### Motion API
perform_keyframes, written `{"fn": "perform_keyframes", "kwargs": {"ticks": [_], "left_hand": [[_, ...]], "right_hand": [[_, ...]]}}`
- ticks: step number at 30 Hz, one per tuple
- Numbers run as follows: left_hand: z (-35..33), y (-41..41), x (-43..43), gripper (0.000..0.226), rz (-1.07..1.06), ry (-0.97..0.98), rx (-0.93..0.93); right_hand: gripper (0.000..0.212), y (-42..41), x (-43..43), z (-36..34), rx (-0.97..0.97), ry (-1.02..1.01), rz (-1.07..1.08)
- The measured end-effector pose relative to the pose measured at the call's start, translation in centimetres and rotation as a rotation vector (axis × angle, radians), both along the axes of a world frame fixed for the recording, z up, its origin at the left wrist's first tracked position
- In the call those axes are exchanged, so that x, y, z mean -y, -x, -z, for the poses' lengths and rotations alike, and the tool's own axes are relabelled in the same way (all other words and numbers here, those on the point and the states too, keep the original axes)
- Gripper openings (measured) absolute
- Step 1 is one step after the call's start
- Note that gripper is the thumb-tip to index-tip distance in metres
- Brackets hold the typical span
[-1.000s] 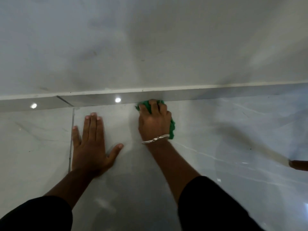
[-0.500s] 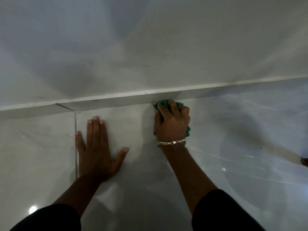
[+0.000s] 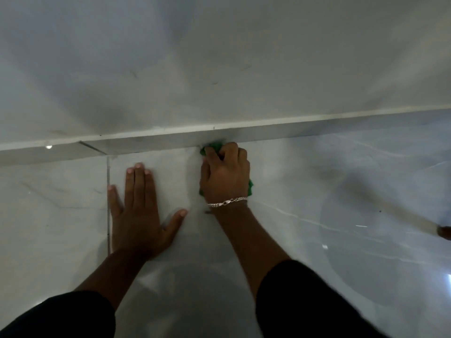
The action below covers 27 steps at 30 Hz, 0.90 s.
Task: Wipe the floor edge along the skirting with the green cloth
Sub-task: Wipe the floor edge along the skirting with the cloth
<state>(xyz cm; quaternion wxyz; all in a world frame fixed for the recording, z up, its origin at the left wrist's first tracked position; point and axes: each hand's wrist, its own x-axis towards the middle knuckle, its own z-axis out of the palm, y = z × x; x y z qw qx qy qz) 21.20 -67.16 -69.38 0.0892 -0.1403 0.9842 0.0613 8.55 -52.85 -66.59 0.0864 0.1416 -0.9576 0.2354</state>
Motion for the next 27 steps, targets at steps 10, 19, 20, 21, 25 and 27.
{"fn": "perform_keyframes", "kwargs": {"ticks": [10,19,20,21,25,27], "left_hand": [[0.6,0.0,0.2,0.107,0.009,0.007,-0.024],[0.3,0.1,0.0,0.107,0.0,0.011,-0.012],[0.5,0.0,0.0,0.107,0.0,0.015,-0.014],[0.7,0.0,0.1,0.107,0.002,0.015,-0.018],[0.1,0.0,-0.1,0.107,-0.005,0.022,-0.023],[-0.1,0.1,-0.1,0.107,-0.001,0.019,-0.007]], "right_hand": [[0.016,-0.3,1.6,-0.3,0.06,-0.063,0.205],[0.023,3.4,-6.7,-0.2,0.089,-0.086,0.389],[0.02,2.3,-3.7,0.2,0.085,-0.073,0.364],[0.018,0.9,-0.5,0.2,0.084,-0.07,0.272],[0.023,0.6,-0.3,-0.5,0.086,-0.035,-0.042],[0.028,3.4,-6.5,-0.4,0.158,-0.132,0.078]]}}
